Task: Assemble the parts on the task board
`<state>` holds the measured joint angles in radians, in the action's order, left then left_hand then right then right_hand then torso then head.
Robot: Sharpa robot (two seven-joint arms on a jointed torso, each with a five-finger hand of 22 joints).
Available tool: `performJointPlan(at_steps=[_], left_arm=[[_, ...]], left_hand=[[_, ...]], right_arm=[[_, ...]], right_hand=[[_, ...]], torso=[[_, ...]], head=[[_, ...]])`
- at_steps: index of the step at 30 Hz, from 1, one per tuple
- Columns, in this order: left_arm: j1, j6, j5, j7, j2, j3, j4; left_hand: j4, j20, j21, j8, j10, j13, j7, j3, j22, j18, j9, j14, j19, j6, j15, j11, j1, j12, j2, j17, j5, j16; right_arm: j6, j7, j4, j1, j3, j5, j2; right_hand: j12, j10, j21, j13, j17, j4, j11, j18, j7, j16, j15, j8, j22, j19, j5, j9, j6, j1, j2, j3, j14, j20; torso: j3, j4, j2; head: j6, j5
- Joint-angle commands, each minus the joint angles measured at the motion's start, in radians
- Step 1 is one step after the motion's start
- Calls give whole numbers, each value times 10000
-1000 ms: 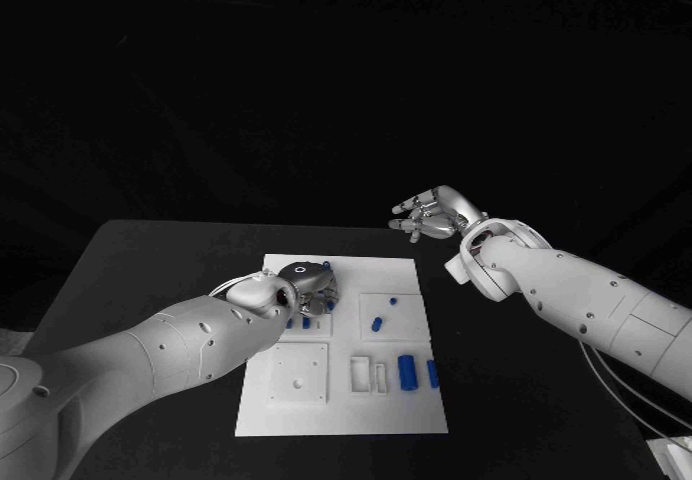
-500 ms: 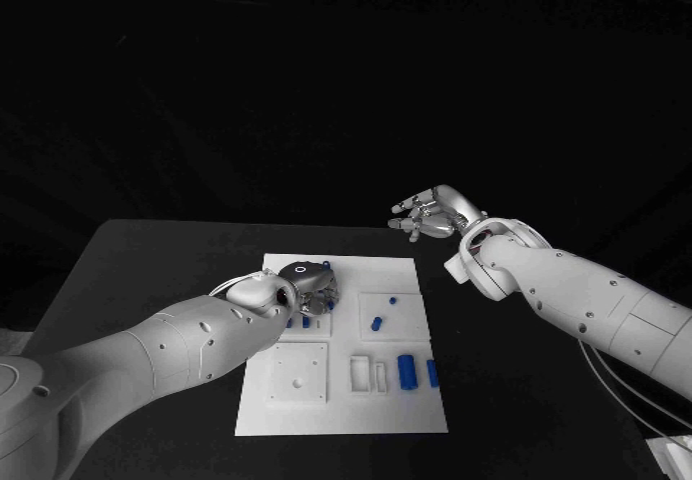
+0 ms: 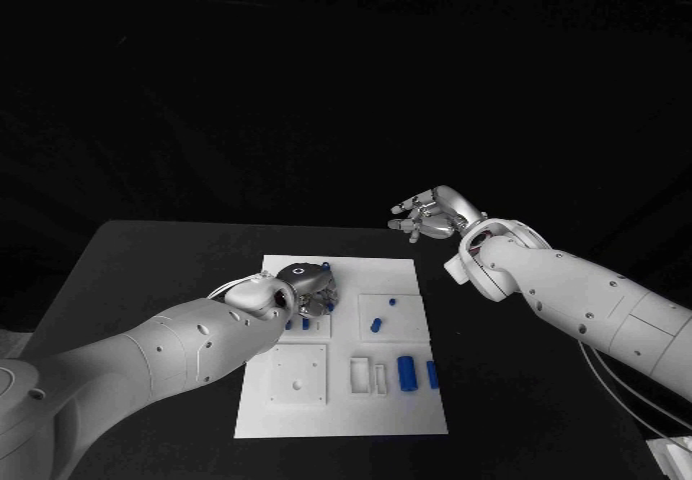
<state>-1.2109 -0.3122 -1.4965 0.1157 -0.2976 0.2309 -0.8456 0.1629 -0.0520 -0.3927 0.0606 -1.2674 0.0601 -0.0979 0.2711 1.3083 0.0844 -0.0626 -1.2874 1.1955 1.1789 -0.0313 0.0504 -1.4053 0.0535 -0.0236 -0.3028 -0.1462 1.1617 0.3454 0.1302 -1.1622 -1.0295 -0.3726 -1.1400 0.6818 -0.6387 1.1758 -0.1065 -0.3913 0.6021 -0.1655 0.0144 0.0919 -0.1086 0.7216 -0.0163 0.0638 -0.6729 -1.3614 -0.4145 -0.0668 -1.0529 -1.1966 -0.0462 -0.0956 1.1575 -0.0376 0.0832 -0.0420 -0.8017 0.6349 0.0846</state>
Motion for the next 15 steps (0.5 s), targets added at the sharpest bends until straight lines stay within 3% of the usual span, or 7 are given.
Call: performJointPlan(at_steps=[1, 8, 11, 15], left_arm=[[50, -182, 310, 50, -61, 18, -77], [50, -559, 637, 123, -190, -68, -290], [50, -662, 778, 150, -259, -193, -421], [49, -698, 979, 121, -401, -487, -666]], left_hand=[[-23, 10, -42, 17, -6, -14, -2, -65, 203, 153, -9, -100, 83, 52, -16, 4, 27, 42, 118, -19, -56, 72], [4, -2, -79, 15, -8, -14, -10, -54, 208, 164, -8, -119, 105, 54, -20, 5, -11, 43, 147, -23, -134, 69], [7, -3, -96, 17, -9, -14, -9, -47, 210, 168, -9, -136, 111, 62, -23, 4, -10, 42, 158, -28, -139, 77], [10, -3, -108, 14, -7, -13, -8, -45, 208, 172, -8, -147, 116, 55, -24, 3, -4, 43, 158, -31, -139, 80]], right_arm=[[-3, 91, -6, -1, -4, 5, -3], [-11, 94, 40, -1, -4, 5, -13], [-16, 96, 58, -1, -4, 5, -19], [-23, 96, 76, -1, -4, 5, -15]], right_hand=[[-31, -26, -50, 12, -12, 7, 1, -150, -15, 57, -5, -12, 8, 46, -53, 3, -84, 42, -22, 26, -60, 12], [-31, -25, -67, 16, -16, 4, 1, -150, -15, 60, -6, -13, 21, 50, -77, 3, -80, 44, -27, 16, -62, 11], [-31, -25, -67, 16, -16, 4, 1, -150, -15, 60, -6, -13, 21, 50, -77, 3, -80, 44, -27, 16, -62, 11], [-31, -25, -67, 16, -16, 4, 1, -150, -15, 60, -6, -13, 21, 50, -77, 3, -80, 44, -27, 16, -62, 11]], torso=[[12, -2, 5], [14, -7, 10], [15, -11, 8], [18, -19, 9]], head=[[-23, -1], [-78, -38], [-97, -57], [-111, -84]])
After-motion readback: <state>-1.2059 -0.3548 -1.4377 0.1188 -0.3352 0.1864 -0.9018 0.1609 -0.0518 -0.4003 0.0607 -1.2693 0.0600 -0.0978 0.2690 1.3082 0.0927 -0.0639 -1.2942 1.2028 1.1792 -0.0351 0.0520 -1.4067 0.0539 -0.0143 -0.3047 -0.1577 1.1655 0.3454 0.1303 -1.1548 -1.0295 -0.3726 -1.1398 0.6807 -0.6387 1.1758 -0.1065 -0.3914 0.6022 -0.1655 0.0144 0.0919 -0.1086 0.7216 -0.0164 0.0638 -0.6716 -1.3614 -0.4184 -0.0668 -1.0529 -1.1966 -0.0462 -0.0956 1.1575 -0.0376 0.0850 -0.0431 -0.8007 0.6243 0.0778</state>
